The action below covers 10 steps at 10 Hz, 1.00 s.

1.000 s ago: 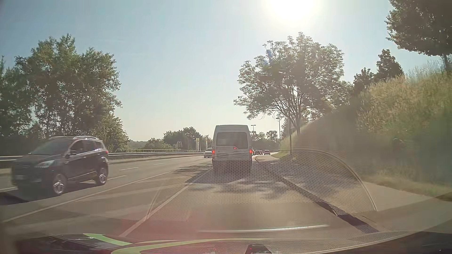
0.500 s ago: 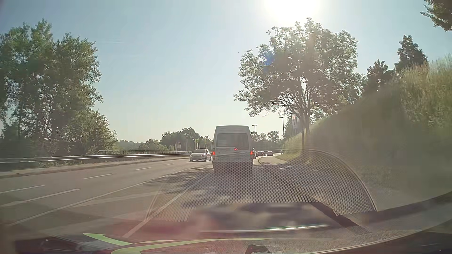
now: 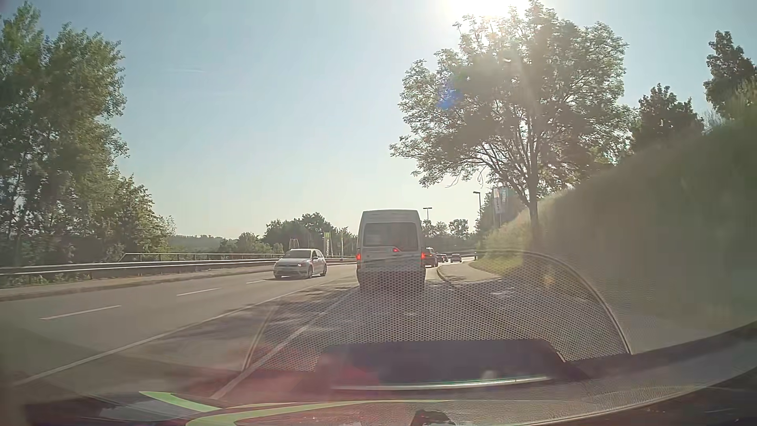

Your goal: Follow the waypoints while adhering to traffic rules and regulations

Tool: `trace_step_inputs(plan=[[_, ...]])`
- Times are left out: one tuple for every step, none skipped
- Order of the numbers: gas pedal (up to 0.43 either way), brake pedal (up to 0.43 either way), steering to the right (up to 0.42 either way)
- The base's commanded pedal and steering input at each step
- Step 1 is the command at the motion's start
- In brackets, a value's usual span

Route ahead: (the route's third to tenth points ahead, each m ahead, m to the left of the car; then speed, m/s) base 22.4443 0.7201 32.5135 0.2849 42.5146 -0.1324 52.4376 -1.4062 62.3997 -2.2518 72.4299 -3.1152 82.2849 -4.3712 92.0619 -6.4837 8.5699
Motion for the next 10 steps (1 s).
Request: trace_step_inputs(plan=[[0.000,0.000,-0.001],[0.000,0.000,0.000],[0.000,0.000,0.000],[0.000,0.000,0.001],[0.000,0.000,0.000],[0.000,0.000,0.002],[0.000,0.000,0.005],[0.000,0.000,0.005],[0.000,0.000,0.006],[0.000,0.000,0.006]])
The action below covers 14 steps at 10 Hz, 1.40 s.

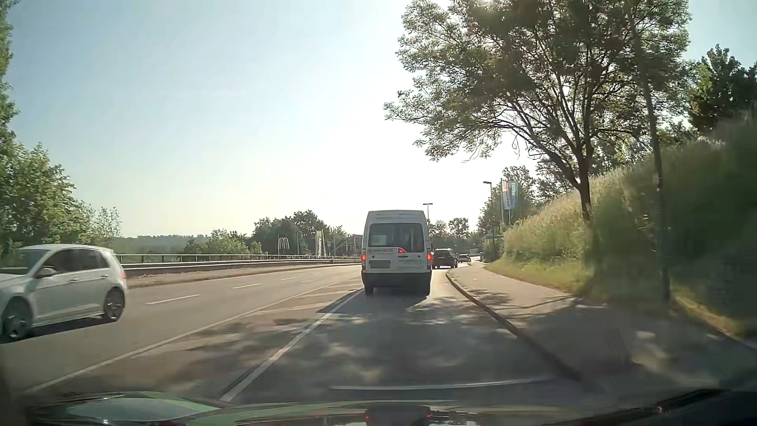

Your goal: Follow the waypoints while adhering to traffic rules and regulations

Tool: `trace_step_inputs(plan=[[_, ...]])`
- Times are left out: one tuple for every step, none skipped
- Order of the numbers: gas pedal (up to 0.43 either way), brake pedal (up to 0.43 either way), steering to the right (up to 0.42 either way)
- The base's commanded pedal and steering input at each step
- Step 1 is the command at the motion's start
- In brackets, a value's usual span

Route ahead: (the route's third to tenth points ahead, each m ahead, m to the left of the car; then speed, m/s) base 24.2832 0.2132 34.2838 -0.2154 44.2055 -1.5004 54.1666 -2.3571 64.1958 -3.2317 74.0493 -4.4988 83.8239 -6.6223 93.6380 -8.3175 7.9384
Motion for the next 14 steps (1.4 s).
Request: trace_step_inputs(plan=[[0.000,0.000,0.007],[0.000,0.000,0.009],[0.020,0.000,0.009],[0.079,0.000,0.009],[0.079,0.000,0.009],[0.079,0.000,0.010],[0.079,0.000,0.010],[0.079,0.000,0.010],[0.079,0.000,0.010],[0.079,0.000,0.010],[0.079,0.000,0.010],[0.079,0.000,0.010],[0.079,0.000,0.010],[0.079,0.000,0.010]])
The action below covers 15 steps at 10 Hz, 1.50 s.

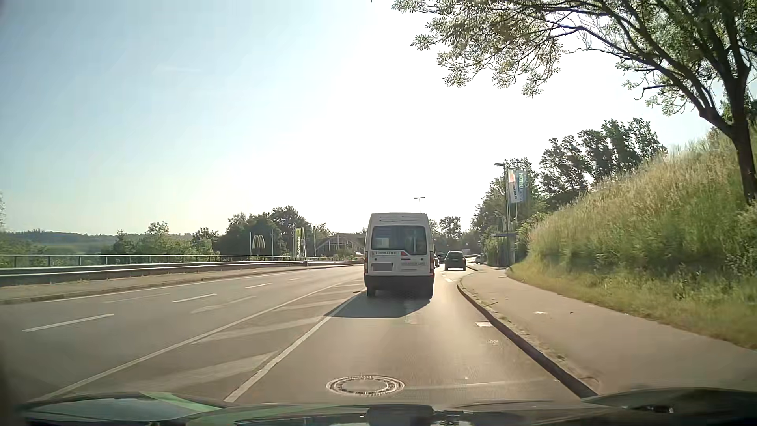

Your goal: Follow the waypoints while adhering to traffic rules and regulations

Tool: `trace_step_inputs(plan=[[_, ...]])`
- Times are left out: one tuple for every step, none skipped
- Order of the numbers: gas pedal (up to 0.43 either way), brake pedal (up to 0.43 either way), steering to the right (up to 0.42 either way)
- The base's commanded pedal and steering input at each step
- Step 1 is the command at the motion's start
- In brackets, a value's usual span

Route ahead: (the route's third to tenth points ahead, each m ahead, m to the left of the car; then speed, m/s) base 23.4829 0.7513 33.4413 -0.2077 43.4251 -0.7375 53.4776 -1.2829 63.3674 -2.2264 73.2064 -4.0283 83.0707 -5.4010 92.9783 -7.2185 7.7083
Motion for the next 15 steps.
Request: trace_step_inputs(plan=[[0.079,0.000,0.010],[0.079,0.000,0.010],[0.079,0.000,0.010],[0.079,0.000,0.010],[0.079,0.000,0.010],[0.079,0.000,0.010],[0.079,0.000,0.010],[0.079,0.000,0.010],[0.079,0.000,0.010],[0.079,0.000,0.009],[0.079,0.000,0.009],[0.079,0.000,0.009],[0.079,0.000,0.009],[0.039,0.000,0.008],[0.000,0.000,0.007]])
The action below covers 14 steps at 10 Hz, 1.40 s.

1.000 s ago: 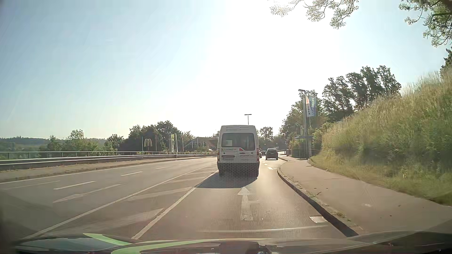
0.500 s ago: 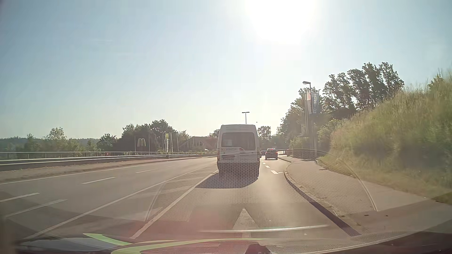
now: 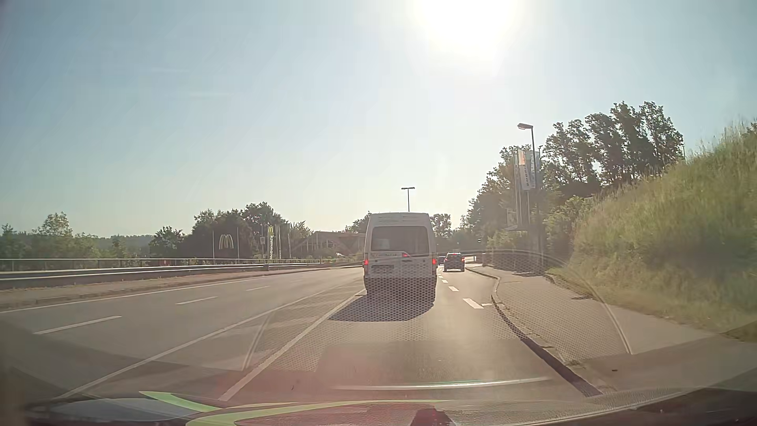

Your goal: Follow the waypoints while adhering to traffic rules and regulations

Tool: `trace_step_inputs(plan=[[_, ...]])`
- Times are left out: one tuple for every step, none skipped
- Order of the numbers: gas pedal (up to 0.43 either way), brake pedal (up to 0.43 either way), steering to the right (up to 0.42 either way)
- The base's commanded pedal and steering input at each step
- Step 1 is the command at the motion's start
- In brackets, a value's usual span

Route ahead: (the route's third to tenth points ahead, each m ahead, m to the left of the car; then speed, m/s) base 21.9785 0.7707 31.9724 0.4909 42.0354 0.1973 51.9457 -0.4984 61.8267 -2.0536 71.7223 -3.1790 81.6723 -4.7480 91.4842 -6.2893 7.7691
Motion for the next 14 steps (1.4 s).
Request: trace_step_inputs(plan=[[0.000,0.000,0.007],[0.000,0.000,0.007],[0.000,0.000,0.007],[0.000,0.000,0.007],[0.000,0.000,0.006],[0.000,0.000,0.007],[0.000,0.000,0.007],[0.000,0.000,0.007],[0.000,0.000,0.007],[0.000,0.000,0.007],[0.000,0.000,0.007],[0.000,0.000,0.007],[0.000,0.000,0.007],[0.000,0.000,0.007]])
